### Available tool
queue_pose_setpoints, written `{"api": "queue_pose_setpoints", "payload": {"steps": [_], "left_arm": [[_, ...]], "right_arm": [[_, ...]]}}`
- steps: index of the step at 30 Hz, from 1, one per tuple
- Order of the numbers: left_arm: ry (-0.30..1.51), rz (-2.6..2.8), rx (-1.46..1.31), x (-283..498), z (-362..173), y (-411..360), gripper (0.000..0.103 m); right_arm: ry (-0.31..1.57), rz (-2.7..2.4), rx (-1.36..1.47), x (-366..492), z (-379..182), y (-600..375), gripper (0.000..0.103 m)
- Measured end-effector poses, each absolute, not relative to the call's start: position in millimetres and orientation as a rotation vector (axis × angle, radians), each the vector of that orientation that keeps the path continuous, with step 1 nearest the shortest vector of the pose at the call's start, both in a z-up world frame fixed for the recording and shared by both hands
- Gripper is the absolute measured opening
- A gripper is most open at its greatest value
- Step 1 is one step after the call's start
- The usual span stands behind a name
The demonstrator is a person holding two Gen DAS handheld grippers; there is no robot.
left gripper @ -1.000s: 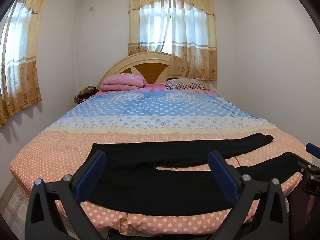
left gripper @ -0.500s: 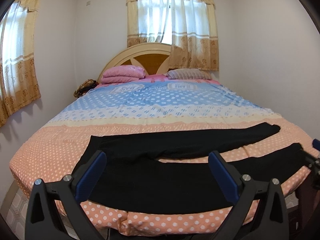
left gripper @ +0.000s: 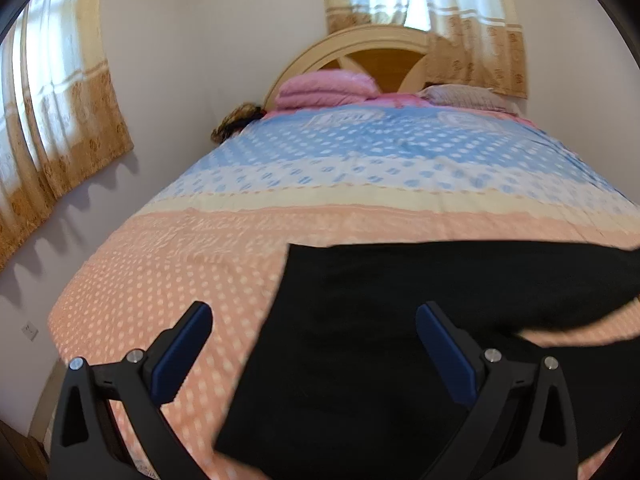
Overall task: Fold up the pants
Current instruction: 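Lower both grippers onto the black pants' waistband and close them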
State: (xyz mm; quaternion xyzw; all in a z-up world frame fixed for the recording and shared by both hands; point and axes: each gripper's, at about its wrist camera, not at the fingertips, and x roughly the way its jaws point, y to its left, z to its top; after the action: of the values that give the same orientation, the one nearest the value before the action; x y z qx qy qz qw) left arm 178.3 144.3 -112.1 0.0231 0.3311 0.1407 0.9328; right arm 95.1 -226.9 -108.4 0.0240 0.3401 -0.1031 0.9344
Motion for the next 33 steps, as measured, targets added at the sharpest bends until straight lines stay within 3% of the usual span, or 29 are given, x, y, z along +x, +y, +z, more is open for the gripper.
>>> {"api": "queue_pose_setpoints", "payload": {"steps": [10, 16, 22, 25, 30, 33], "left_arm": [[0.803, 0.239, 0.02, 263.7, -145.8, 188.6, 0.101], [0.877, 0.189, -0.047, 299.8, -169.4, 213.3, 0.08], [0.918, 0.129, -0.102, 317.3, -184.1, 221.3, 0.066], [0.947, 0.099, -0.127, 322.9, -194.4, 224.3, 0.049], [0.931, 0.08, -0.137, 323.1, -194.1, 226.8, 0.046], [0.925, 0.05, -0.161, 321.3, -193.4, 229.3, 0.034]], "right_arm": [[0.708, -0.29, 0.076, 140.9, -99.4, -293.2, 0.101], [0.763, -0.267, 0.084, 165.8, -105.8, -307.1, 0.08], [0.797, -0.311, 0.066, 193.2, -110.1, -325.0, 0.08], [0.803, -0.34, 0.074, 206.3, -109.8, -338.2, 0.08], [0.83, -0.36, 0.137, 225.1, -112.9, -364.2, 0.08], [0.854, -0.382, 0.171, 237.5, -118.8, -383.1, 0.068]]}}
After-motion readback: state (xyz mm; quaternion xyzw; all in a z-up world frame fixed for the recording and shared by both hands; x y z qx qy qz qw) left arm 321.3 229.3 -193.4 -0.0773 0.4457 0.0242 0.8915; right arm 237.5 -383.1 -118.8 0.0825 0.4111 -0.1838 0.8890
